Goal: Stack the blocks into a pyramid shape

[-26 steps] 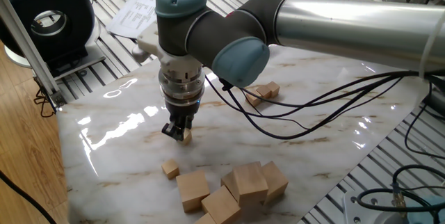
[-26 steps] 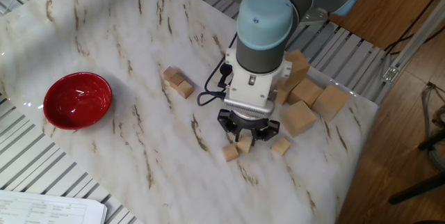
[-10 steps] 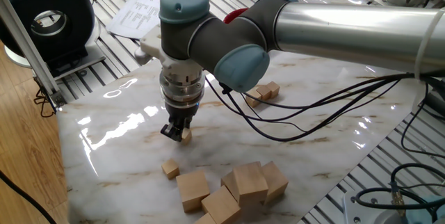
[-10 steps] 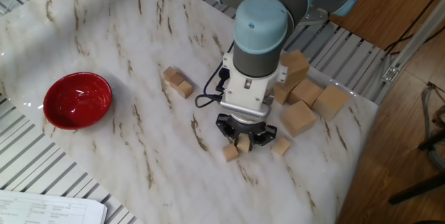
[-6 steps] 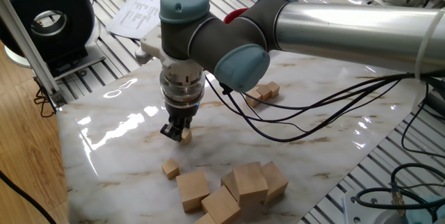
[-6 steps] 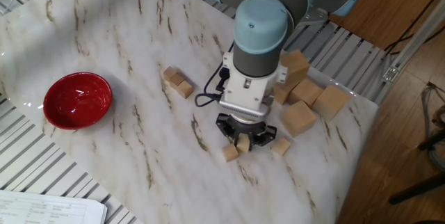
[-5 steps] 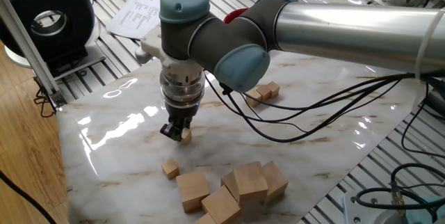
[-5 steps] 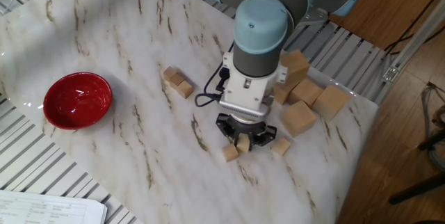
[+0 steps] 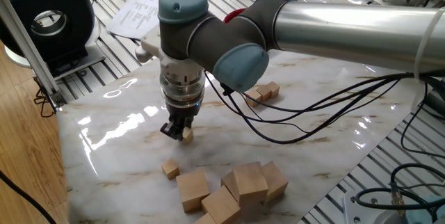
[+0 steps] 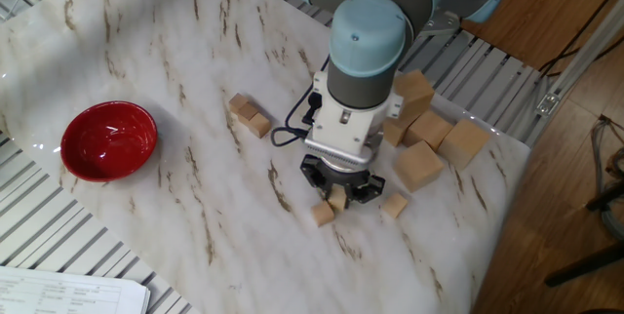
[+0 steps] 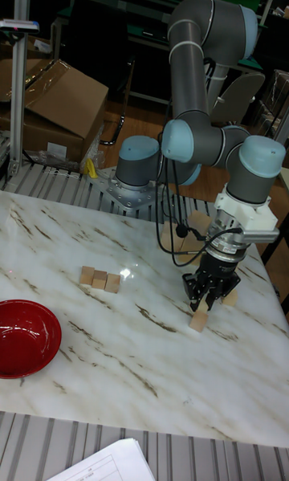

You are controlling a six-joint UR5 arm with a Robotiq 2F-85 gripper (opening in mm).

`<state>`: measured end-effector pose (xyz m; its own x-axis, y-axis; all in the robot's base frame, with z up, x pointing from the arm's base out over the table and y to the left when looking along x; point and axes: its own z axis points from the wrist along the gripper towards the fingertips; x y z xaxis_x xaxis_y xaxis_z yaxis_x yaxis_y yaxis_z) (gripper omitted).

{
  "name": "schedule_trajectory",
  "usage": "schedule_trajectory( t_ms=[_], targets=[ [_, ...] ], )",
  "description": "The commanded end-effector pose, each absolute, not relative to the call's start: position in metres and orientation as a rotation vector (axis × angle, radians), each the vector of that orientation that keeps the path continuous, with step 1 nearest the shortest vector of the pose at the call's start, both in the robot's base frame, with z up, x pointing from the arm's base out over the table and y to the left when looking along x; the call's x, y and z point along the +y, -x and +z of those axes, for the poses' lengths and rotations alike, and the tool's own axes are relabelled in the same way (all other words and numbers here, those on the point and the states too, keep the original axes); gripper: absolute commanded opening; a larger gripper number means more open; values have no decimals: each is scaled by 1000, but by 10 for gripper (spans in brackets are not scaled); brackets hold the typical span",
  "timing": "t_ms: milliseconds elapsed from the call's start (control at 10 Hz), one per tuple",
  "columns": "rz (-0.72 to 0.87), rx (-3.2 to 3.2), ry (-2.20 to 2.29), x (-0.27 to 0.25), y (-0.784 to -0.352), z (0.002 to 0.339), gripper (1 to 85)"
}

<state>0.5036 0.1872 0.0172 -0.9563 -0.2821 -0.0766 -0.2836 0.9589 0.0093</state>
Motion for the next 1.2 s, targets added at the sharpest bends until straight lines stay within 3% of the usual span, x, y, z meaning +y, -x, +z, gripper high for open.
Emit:
schedule_trajectory(
  t_ms=[0, 600, 1100],
  targets=[
    [11, 3035, 411, 179, -503, 26, 10],
    [24, 3032, 393, 180, -498, 39, 10],
    [-18, 3040, 368, 183, -488, 72, 10]
  ],
)
